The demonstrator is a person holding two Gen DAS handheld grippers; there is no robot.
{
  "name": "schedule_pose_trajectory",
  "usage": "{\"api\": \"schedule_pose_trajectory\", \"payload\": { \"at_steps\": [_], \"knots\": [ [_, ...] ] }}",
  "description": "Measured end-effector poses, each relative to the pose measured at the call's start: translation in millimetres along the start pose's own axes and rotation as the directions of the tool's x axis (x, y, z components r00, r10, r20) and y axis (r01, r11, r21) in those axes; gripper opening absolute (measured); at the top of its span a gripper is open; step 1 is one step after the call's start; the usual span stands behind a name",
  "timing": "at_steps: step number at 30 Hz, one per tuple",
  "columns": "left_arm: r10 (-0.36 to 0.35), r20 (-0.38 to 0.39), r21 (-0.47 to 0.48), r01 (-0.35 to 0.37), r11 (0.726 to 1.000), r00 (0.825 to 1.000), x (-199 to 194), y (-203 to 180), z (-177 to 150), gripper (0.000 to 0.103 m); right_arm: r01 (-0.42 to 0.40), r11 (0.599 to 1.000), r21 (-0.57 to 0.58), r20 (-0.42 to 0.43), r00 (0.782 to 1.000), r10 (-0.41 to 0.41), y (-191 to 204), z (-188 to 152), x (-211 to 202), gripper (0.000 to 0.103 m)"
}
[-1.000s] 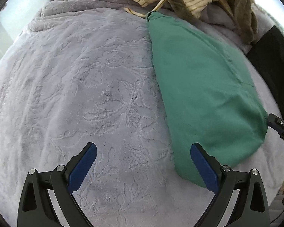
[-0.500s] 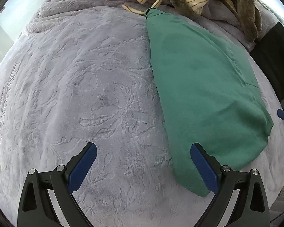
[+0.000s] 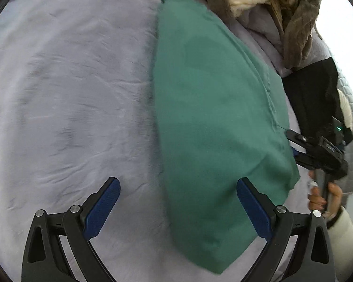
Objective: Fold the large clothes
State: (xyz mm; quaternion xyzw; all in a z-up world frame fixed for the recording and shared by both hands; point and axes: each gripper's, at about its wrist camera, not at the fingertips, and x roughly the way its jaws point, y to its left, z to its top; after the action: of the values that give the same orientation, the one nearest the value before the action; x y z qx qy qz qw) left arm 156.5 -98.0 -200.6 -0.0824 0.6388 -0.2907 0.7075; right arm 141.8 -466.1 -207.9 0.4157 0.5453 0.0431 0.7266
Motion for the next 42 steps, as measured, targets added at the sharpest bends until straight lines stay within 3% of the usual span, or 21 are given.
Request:
{"api": "schedule_pose_trajectory", "payload": {
  "at_steps": [5,11,13,14,15,17,20,24,29,36,39,42],
  "knots": [
    [-0.110,-0.061,0.023,0.111,0.994,0.992,27.5,-17.8,5.1,0.100,-0.080,0.996,-0.039,-0.067,0.995,0.077,11.5,17.2,27.7,0.067],
    [-0.071,-0.116,0.076,0.080,0.994,0.991,56.8,-33.2,-2.1,0.100,-0.129,0.991,-0.038,-0.110,0.986,0.125,15.3,29.3,56.8,0.069],
    [-0.045,-0.106,0.099,0.055,0.994,0.993,60.5,-38.5,-2.8,0.097,-0.156,0.988,0.018,-0.100,0.983,0.157,6.4,30.8,59.6,0.061],
    [-0.038,-0.095,0.107,0.048,0.993,0.995,60.2,-43.4,-3.2,0.087,-0.174,0.984,0.038,-0.090,0.980,0.176,5.2,28.9,57.6,0.045],
    [-0.035,-0.075,0.116,0.044,0.992,0.997,55.8,-47.0,-4.7,0.082,-0.195,0.980,0.045,-0.085,0.976,0.199,5.6,26.9,55.5,0.032],
    [-0.041,-0.054,0.131,0.048,0.990,0.998,48.0,-51.4,-6.8,0.063,-0.252,0.966,0.055,-0.062,0.965,0.255,8.8,22.6,47.5,0.025],
    [-0.086,-0.028,0.136,0.089,0.987,0.996,29.0,-54.3,-9.6,0.051,-0.358,0.930,0.080,-0.031,0.932,0.361,22.2,13.5,36.5,0.023],
    [-0.154,0.003,0.141,0.152,0.978,0.988,-2.9,-61.9,-13.4,0.050,-0.459,0.884,0.087,-0.007,0.887,0.461,46.8,-0.8,24.0,0.022],
    [-0.201,0.006,0.147,0.198,0.969,0.980,-42.4,-57.3,-36.9,0.050,-0.490,0.870,0.053,-0.026,0.870,0.492,79.0,-28.0,10.2,0.023],
    [-0.117,-0.030,0.168,0.121,0.978,0.993,-95.8,-25.2,-104.8,0.050,-0.523,0.849,0.075,-0.089,0.844,0.529,106.9,-120.0,29.9,0.023],
    [-0.065,-0.054,0.145,0.072,0.987,0.996,-100.3,-3.9,-140.1,0.051,-0.503,0.854,0.129,-0.099,0.851,0.516,104.0,-152.3,54.0,0.023],
    [0.036,-0.083,0.127,-0.026,0.992,0.996,-81.9,19.7,-167.9,0.053,-0.347,0.923,0.163,-0.140,0.918,0.370,90.1,-176.1,83.0,0.026]
  ]
}}
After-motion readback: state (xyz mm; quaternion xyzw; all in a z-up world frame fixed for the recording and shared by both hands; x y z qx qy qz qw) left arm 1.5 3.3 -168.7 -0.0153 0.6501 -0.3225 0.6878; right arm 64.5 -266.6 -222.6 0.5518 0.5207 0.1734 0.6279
